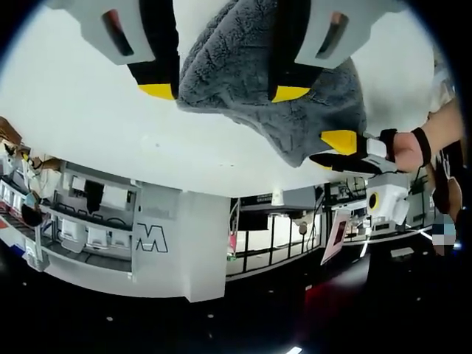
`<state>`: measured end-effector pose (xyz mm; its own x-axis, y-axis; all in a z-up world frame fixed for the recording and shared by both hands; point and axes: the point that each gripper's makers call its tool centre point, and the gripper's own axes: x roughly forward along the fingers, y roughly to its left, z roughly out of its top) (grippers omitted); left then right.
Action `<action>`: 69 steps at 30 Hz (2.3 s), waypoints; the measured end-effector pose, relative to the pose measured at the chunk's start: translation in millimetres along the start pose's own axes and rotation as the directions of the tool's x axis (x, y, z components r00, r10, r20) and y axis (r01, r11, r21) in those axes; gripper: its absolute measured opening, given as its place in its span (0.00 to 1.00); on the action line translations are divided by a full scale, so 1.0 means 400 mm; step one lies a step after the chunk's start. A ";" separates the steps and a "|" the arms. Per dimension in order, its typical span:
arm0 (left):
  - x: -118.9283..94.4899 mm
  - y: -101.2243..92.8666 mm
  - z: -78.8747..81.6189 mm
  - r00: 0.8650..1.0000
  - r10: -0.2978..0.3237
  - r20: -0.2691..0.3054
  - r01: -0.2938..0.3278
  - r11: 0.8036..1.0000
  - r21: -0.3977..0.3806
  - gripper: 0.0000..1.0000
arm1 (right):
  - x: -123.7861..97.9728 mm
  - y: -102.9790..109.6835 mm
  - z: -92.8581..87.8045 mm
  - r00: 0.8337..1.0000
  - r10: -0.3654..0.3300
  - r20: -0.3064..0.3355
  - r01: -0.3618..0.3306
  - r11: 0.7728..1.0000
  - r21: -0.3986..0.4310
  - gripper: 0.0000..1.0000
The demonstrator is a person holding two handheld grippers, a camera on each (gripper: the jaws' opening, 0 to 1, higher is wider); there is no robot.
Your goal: Open the folded towel by lifting each exposed corner and separating the folded layers until the towel lies flat within the target outline without major curled edges
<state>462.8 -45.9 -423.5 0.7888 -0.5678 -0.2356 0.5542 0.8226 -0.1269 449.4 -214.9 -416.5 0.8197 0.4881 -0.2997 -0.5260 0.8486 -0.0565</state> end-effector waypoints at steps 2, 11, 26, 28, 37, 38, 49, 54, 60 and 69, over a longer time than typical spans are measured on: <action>0.004 0.000 -0.001 1.000 -0.002 -0.003 0.002 1.000 0.001 0.62 | 0.001 -0.008 -0.002 1.000 -0.008 -0.001 0.008 1.000 0.003 0.43; 0.021 0.007 -0.011 1.000 0.016 -0.014 -0.016 1.000 0.025 0.61 | 0.007 -0.020 -0.005 1.000 -0.015 0.001 0.015 1.000 0.020 0.43; 0.016 0.011 0.010 1.000 0.024 0.016 -0.025 1.000 0.017 0.60 | 0.021 -0.024 -0.017 1.000 -0.023 -0.017 0.024 0.999 0.034 0.43; 0.017 0.013 0.009 0.999 0.030 0.014 -0.030 0.999 0.020 0.60 | 0.022 -0.025 -0.017 1.000 -0.026 -0.016 0.026 0.999 0.033 0.43; 0.024 0.016 -0.003 0.999 0.038 0.012 -0.038 0.999 0.025 0.59 | 0.035 -0.045 -0.031 0.999 -0.036 -0.007 0.036 0.997 0.067 0.43; 0.026 0.017 -0.003 0.999 0.039 0.014 -0.039 0.999 0.019 0.59 | 0.036 -0.046 -0.032 0.999 -0.034 -0.007 0.035 0.997 0.070 0.43; 0.040 0.029 0.000 0.998 0.059 0.026 -0.060 0.998 0.026 0.52 | 0.045 -0.054 -0.034 0.999 -0.037 0.016 0.036 0.995 0.098 0.43; 0.048 0.035 0.000 0.998 0.055 0.025 -0.055 0.998 0.014 0.52 | 0.056 -0.051 -0.034 0.999 -0.035 0.014 0.034 0.995 0.094 0.42; 0.052 0.040 -0.002 0.998 0.054 0.026 -0.054 0.999 0.005 0.48 | 0.068 -0.050 -0.029 0.999 -0.045 0.014 0.043 0.996 0.080 0.42; 0.050 0.052 -0.002 0.997 0.056 0.051 -0.055 0.998 -0.017 0.31 | 0.065 -0.048 -0.028 0.998 -0.054 0.020 0.052 0.995 0.083 0.41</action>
<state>489.7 -40.0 -431.5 0.8311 -0.5216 -0.1928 0.5053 0.8531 -0.1298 478.3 -220.9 -433.7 0.8513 0.4458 -0.2769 -0.4619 0.8869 0.0076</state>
